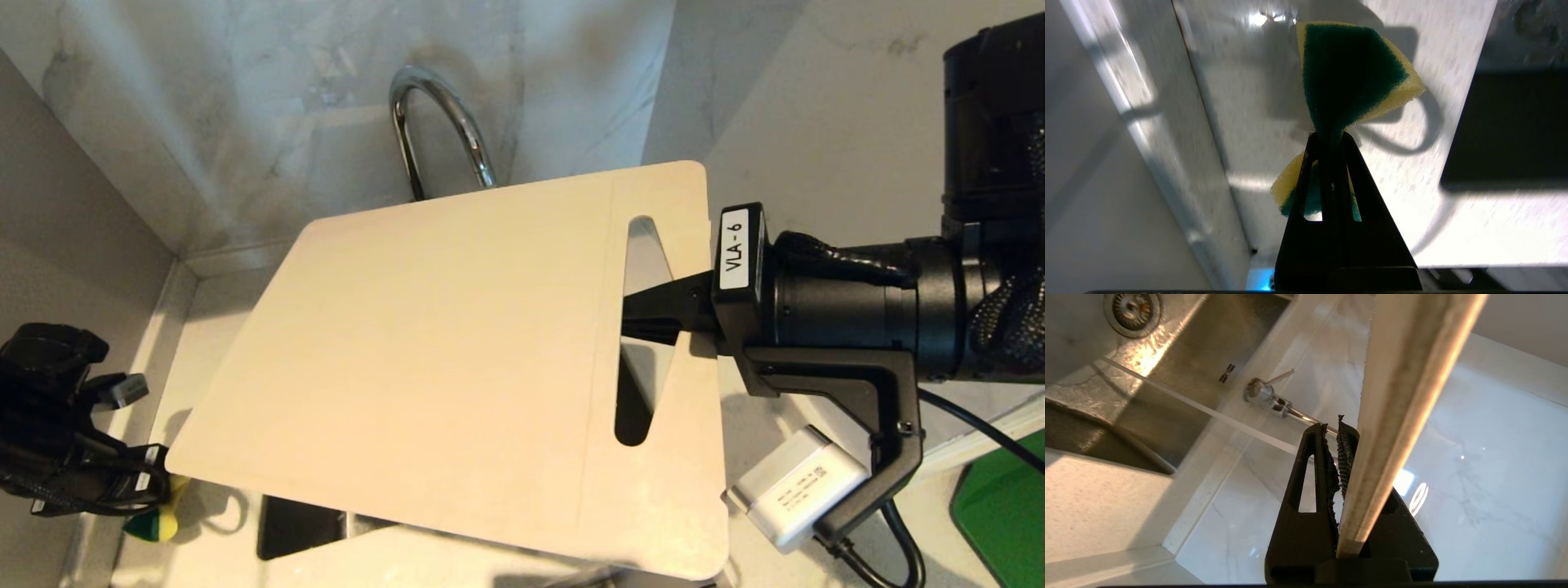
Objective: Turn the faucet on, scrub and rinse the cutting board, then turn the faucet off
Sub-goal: Put down the cleaning cloth
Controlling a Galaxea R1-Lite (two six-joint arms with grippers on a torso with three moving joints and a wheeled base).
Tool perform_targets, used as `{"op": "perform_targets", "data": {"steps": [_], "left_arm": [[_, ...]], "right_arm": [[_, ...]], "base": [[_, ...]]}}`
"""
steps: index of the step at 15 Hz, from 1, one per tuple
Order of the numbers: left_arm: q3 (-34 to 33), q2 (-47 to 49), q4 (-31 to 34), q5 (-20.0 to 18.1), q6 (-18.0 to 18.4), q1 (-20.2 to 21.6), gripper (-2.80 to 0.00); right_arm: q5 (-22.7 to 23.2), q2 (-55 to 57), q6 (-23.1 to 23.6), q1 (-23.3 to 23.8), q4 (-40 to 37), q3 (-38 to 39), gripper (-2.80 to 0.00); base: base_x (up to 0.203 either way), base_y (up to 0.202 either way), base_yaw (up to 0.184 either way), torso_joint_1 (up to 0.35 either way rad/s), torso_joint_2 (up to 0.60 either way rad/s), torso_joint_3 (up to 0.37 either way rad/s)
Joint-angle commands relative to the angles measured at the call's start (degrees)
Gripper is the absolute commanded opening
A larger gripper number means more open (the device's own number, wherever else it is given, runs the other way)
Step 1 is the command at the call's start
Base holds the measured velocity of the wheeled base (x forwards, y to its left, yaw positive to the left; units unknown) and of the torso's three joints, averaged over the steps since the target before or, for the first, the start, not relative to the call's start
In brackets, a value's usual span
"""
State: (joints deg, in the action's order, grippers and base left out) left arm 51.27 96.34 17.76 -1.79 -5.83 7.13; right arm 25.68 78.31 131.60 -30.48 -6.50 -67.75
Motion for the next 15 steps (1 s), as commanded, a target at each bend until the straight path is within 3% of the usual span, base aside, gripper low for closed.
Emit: {"op": "perform_targets", "data": {"steps": [1,9,10,15], "left_arm": [[3.81,3.37,0.14,0.47,-1.60,-0.28,-2.80],[4.71,4.73,1.39,0.82,-1.22,-0.28,-2.80],[4.36,4.66,1.84,0.74,-1.21,-0.28,0.00],[3.92,1.58,1.99,0.64,-0.79,-0.28,0.00]], "right_arm": [[0.08,0.00,0.76,-0.02,-0.01,0.50,-2.80],[0.09,0.00,0.68,-0.02,-0.08,0.42,-2.80],[0.16,-0.08,0.68,-0.02,-0.09,0.43,-2.80],[0.16,-0.26,0.59,-0.02,-0.09,0.51,-2.80]], "base": [[0.000,0.000,0.000,0.000,0.00,0.000],[0.000,0.000,0.000,0.000,0.00,0.000],[0.000,0.000,0.000,0.000,0.00,0.000],[0.000,0.000,0.000,0.000,0.00,0.000]]}}
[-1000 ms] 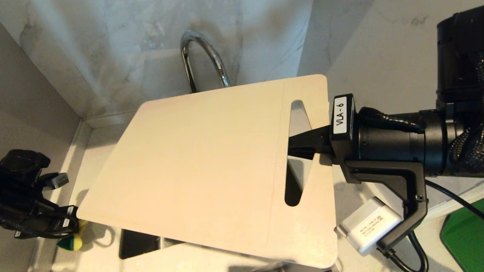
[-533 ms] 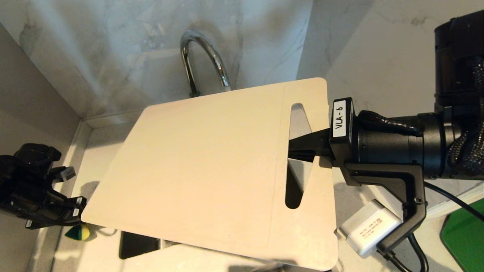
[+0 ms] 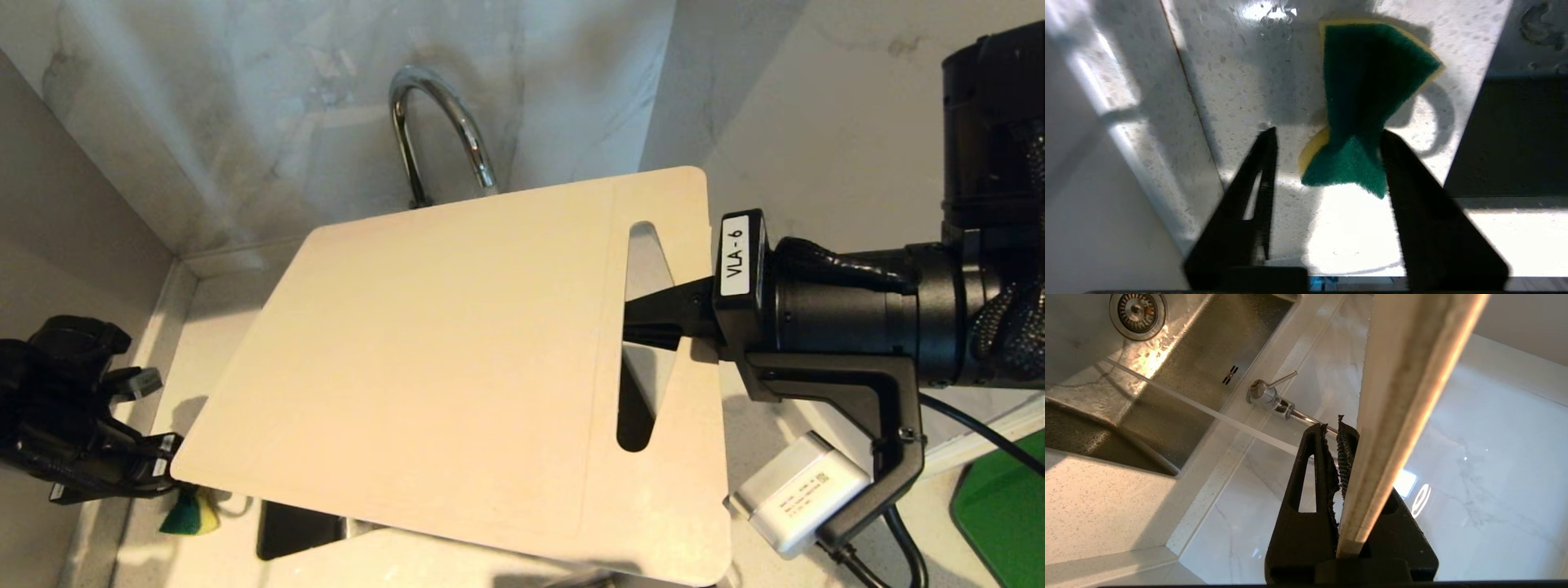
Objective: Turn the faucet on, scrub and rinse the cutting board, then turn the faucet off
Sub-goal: Put down the cleaning cloth, then put down the cutting board
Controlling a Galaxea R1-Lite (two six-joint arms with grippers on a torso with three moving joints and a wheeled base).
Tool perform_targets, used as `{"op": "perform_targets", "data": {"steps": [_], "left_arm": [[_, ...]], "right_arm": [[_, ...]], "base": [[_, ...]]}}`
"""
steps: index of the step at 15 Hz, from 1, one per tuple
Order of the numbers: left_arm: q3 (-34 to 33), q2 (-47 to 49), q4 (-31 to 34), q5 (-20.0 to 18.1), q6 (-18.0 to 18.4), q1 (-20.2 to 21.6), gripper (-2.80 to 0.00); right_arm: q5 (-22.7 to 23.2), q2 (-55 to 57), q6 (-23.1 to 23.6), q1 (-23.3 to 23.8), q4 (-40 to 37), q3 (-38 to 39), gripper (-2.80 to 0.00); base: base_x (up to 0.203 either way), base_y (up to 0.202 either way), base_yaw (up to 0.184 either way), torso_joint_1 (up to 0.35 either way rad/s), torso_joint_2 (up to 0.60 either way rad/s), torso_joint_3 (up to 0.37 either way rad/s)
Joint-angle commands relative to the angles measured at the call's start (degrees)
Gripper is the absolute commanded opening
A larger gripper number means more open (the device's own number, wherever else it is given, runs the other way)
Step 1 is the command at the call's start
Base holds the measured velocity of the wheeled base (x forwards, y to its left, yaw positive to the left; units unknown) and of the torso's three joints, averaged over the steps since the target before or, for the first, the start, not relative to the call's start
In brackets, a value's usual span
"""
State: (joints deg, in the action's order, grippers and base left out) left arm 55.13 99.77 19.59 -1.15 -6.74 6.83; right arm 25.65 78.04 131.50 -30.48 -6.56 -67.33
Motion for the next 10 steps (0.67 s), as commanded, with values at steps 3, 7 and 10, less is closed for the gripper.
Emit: {"op": "perform_targets", "data": {"steps": [3,7,10], "left_arm": [[0.22,-6.04,1.65,0.07,1.81,0.03,0.00],[1.74,-10.79,3.36,0.08,3.19,0.43,0.00],[9.88,-15.81,10.71,-1.84,3.30,1.64,0.00]], "right_arm": [[0.19,0.01,0.69,-0.02,-0.03,0.44,-2.80],[0.10,-0.08,0.77,-0.02,-0.03,0.54,-2.80],[0.10,-0.16,0.78,-0.02,0.05,1.41,-2.80]], "base": [[0.000,0.000,0.000,0.000,0.00,0.000],[0.000,0.000,0.000,0.000,0.00,0.000],[0.000,0.000,0.000,0.000,0.00,0.000]]}}
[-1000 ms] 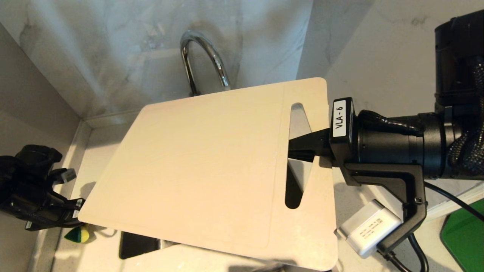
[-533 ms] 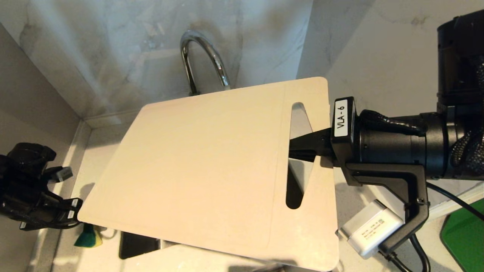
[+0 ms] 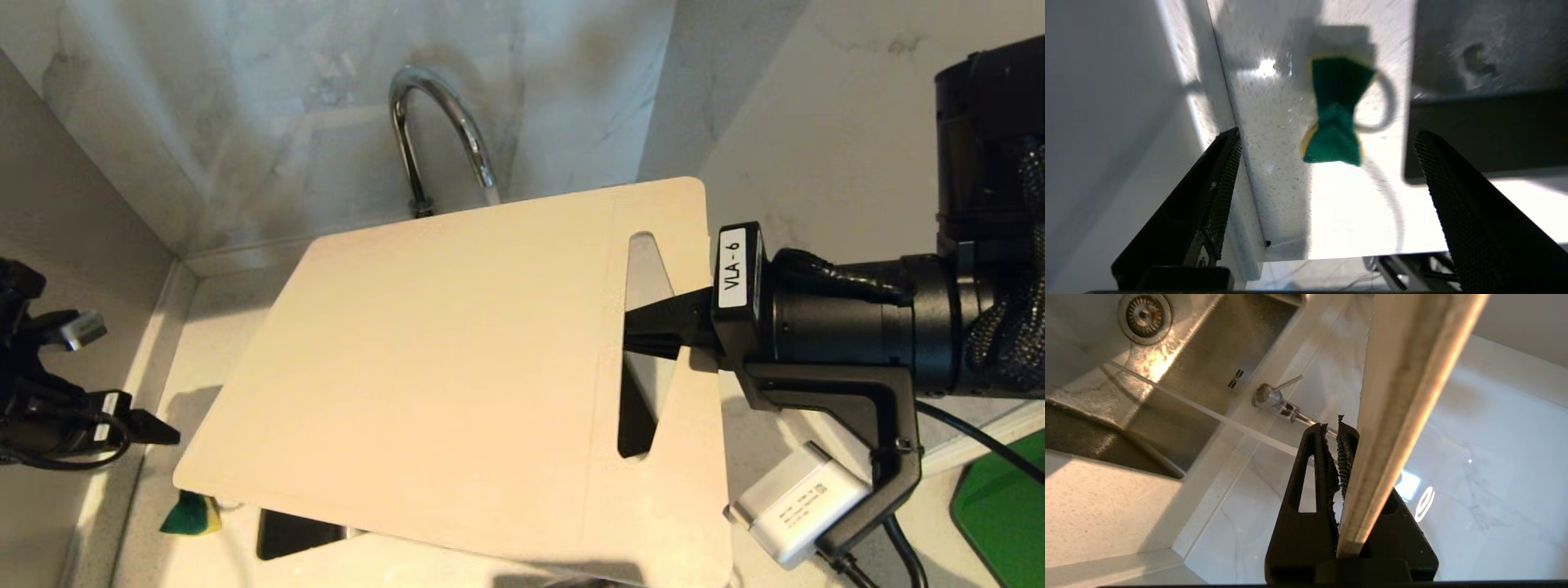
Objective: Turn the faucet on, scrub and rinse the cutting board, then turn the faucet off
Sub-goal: Put down the cutting board
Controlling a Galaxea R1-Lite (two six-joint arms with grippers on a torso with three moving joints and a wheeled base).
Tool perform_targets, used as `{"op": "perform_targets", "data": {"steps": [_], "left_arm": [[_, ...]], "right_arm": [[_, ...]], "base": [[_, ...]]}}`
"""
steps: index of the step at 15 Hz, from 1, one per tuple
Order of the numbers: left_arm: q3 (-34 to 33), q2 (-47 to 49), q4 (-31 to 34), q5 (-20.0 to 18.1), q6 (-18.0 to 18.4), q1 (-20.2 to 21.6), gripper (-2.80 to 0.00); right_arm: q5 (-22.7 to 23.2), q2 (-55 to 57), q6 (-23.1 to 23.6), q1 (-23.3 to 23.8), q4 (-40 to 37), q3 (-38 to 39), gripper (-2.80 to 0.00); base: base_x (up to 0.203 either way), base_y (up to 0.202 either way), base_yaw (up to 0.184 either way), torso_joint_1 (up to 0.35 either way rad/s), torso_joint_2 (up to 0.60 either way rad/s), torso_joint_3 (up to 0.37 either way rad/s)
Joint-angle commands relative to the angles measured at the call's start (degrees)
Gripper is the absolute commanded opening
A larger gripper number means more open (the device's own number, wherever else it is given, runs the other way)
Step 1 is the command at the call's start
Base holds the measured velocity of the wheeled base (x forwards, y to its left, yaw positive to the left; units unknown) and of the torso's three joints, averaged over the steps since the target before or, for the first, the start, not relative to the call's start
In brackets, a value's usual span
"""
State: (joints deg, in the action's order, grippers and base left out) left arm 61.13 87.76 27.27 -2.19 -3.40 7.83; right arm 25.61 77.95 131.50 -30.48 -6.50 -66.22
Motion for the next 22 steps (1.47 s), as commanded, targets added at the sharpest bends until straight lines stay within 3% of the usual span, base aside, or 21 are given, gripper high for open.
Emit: {"op": "perform_targets", "data": {"steps": [1,2,5,8,11,14,18,22], "left_arm": [[7.93,-5.45,7.55,-2.74,-0.03,1.32,0.00],[11.43,-6.59,11.42,-4.25,-0.03,1.69,-2.80],[21.24,-12.29,20.99,-8.06,-0.10,2.34,-2.80],[23.01,-19.09,22.59,-8.90,-0.06,2.03,-2.80],[22.36,-26.43,25.39,-11.78,-0.08,-2.04,-2.80],[16.70,-33.56,25.93,-14.06,-0.10,-3.64,-2.80],[4.53,-44.98,25.36,-13.51,-1.00,-4.25,-2.80],[-11.15,-54.87,18.67,-12.20,-2.22,-4.67,-2.80]], "right_arm": [[0.14,-0.08,0.78,-0.02,-0.01,0.30,-2.80],[0.14,-0.08,0.78,-0.02,-0.01,0.40,-2.80],[0.14,-0.03,0.78,0.07,-0.01,0.57,-2.80],[0.14,-0.08,0.78,0.07,-0.01,1.09,-2.80],[0.31,-0.08,0.78,1.16,-0.01,1.09,-2.80],[0.40,-0.69,0.74,1.72,-0.01,1.43,-2.80],[0.48,-2.42,0.75,2.07,-0.01,3.55,-2.80],[0.49,-4.26,0.77,2.84,0.44,6.94,-2.80]], "base": [[0.000,0.000,0.000,0.000,0.00,0.000],[0.000,0.000,0.000,0.000,0.00,0.000],[0.000,0.000,0.000,0.000,0.00,0.000],[0.000,0.000,0.000,0.000,0.00,0.000],[0.000,0.000,0.000,0.000,0.00,0.000],[0.000,0.000,0.000,0.000,0.00,0.000],[0.000,0.000,0.000,0.000,0.00,0.000],[0.000,0.000,0.000,0.000,0.00,0.000]]}}
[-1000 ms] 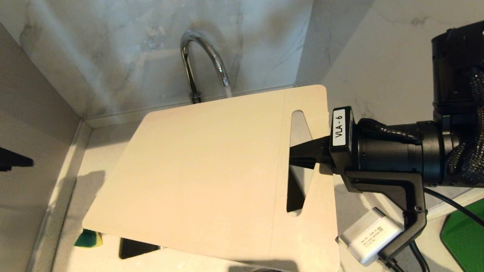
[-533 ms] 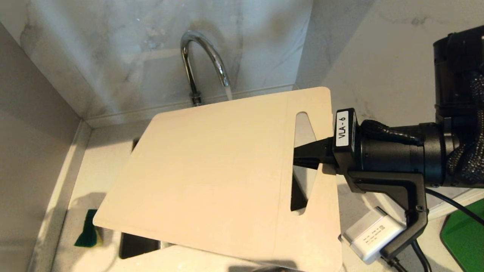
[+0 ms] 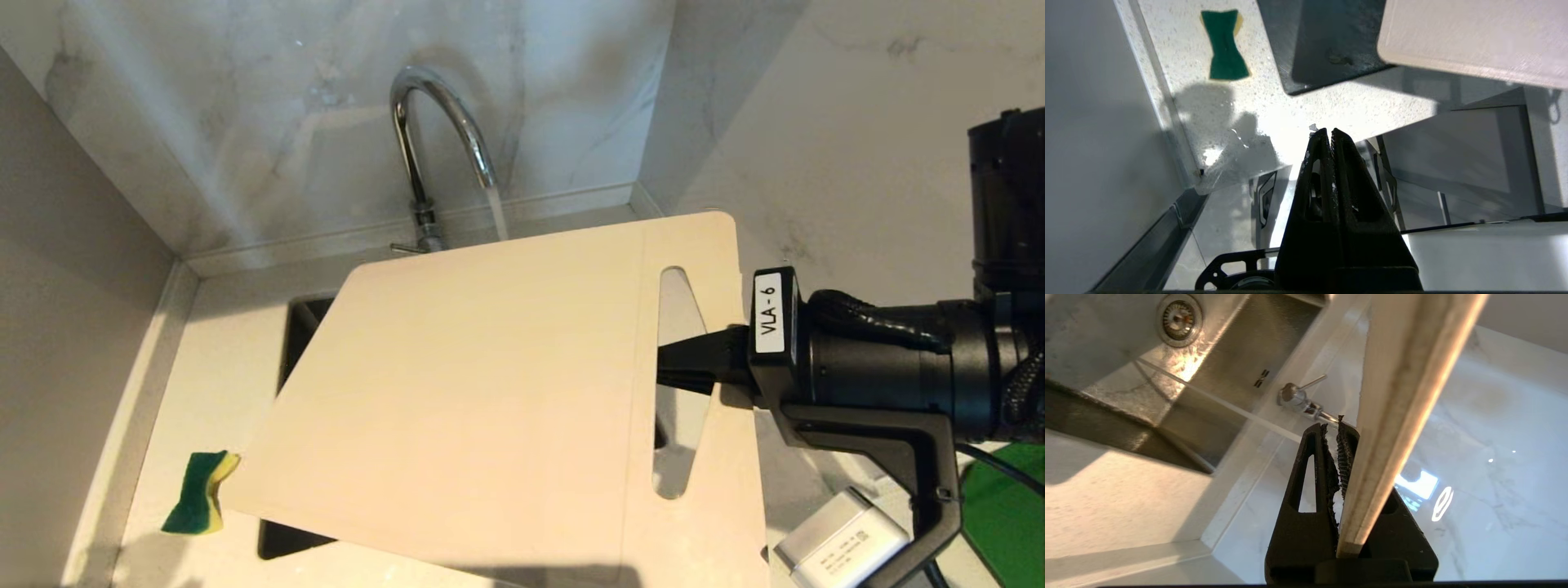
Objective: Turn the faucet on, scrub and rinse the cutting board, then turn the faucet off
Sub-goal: Put down the cutting board
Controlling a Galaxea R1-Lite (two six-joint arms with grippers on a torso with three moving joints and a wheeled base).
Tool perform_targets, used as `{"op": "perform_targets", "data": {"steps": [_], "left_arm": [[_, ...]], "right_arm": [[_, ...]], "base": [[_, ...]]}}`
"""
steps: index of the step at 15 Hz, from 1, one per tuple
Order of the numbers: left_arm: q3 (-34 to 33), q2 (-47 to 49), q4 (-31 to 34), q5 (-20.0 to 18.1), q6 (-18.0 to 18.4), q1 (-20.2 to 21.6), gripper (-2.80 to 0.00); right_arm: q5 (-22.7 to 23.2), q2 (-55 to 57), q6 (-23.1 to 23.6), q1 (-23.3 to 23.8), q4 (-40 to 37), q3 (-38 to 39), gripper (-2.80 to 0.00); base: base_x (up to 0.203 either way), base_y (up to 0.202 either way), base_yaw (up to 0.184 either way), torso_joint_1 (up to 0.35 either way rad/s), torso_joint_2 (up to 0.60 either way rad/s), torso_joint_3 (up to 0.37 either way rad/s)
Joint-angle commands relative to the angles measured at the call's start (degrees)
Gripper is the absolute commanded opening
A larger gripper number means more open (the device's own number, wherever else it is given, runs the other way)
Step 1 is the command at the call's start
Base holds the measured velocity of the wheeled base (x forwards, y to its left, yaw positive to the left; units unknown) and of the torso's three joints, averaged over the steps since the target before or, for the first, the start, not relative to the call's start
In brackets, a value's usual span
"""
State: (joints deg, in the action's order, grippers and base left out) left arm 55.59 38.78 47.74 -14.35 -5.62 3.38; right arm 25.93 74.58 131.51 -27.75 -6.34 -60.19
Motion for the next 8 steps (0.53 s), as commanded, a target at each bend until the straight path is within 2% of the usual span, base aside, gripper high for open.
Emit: {"op": "perform_targets", "data": {"steps": [1,5,8], "left_arm": [[-9.87,-8.23,-4.03,0.04,0.23,-0.93,-2.80],[-22.69,-16.71,-9.50,0.21,0.53,-2.15,-2.80],[-35.25,-22.60,-23.23,2.91,2.29,-2.13,-2.80]], "right_arm": [[0.17,-1.09,0.63,0.20,1.49,1.62,-2.80],[0.17,-0.75,-1.26,0.25,6.10,4.58,-2.80],[0.09,-0.92,-1.26,0.25,6.25,4.73,-2.80]], "base": [[0.000,0.000,0.000,0.000,0.00,0.000],[0.000,0.000,0.000,0.000,0.00,0.000],[0.000,0.000,0.000,0.000,0.00,0.000]]}}
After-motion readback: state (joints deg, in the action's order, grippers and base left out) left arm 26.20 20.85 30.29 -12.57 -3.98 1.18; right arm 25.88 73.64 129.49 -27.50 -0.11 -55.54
